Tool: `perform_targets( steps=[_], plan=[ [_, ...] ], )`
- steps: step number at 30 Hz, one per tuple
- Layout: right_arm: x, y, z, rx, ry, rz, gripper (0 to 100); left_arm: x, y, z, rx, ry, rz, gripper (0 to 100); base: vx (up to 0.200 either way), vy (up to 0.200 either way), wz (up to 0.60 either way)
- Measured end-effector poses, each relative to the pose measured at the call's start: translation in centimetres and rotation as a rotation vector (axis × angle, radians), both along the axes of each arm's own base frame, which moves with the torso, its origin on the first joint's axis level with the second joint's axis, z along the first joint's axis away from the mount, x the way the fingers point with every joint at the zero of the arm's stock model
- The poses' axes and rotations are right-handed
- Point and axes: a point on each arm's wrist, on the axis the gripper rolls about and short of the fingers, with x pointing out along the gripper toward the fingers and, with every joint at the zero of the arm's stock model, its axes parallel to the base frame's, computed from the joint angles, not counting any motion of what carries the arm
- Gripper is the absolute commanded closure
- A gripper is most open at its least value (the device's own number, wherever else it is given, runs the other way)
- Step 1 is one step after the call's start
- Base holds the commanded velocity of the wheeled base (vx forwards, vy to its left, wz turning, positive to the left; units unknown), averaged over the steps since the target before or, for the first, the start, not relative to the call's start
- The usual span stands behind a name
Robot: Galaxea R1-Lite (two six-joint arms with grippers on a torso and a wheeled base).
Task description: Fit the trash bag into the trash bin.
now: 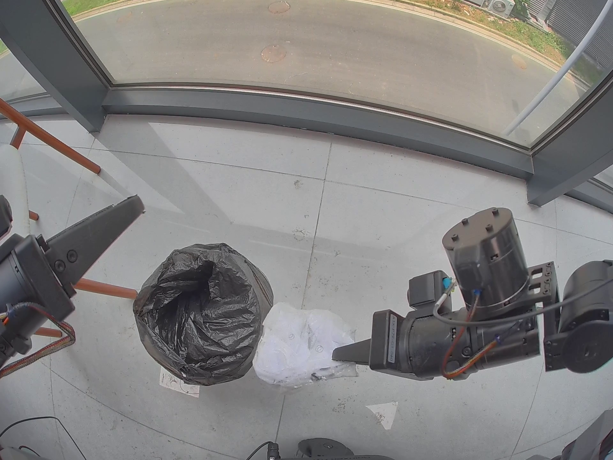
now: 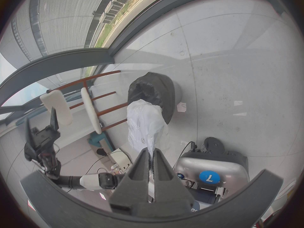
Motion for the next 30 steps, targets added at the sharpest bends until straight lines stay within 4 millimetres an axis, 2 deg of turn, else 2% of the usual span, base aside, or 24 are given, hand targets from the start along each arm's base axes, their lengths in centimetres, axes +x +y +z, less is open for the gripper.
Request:
perform_targets(
  steps=[6, 16, 30],
  plan=[
    [-0.4, 0.1, 0.6, 0.019, -0.012, 0.018, 100, -0.5, 0.2, 0.1, -0.003, -0.016, -0.043, 100, 0.000, 0.000, 0.00],
    [-1.3, 1.1, 0.4, 0.053, -0.013, 0.095, 100, -1.6, 0.9, 0.2, -0.014, -0.043, -0.105, 100, 0.000, 0.000, 0.00],
    [-1.4, 2.2, -0.8, 0.035, 0.006, 0.128, 100, -2.0, 1.3, 0.3, -0.022, -0.057, -0.107, 100, 0.000, 0.200, 0.00]
  ],
)
